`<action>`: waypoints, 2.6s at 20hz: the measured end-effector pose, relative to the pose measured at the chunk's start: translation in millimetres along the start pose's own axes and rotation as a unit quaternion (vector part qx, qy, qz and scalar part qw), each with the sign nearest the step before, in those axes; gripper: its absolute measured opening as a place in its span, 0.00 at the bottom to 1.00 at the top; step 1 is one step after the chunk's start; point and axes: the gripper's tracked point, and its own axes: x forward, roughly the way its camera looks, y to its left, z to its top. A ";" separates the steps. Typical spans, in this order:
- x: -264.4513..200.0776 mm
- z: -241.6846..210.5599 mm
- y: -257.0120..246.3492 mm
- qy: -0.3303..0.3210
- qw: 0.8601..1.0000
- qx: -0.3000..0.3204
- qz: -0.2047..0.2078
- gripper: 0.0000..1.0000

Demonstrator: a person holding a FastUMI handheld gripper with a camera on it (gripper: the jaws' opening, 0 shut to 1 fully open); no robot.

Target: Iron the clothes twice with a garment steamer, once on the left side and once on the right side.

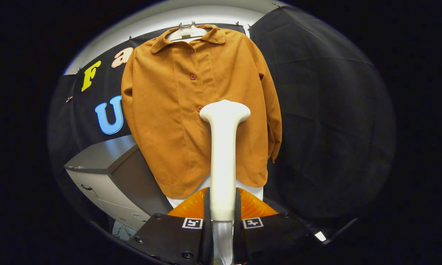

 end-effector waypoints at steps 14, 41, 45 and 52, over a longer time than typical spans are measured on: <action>-80.1 9.9 47.6 -0.023 0.999 -0.025 -0.020 0.24; -174.6 199.9 261.7 -0.171 0.983 -0.045 0.045 0.24; -183.4 199.6 303.5 -0.177 0.981 -0.059 0.052 0.24; -199.2 186.8 354.0 -0.184 0.978 -0.070 0.069 0.24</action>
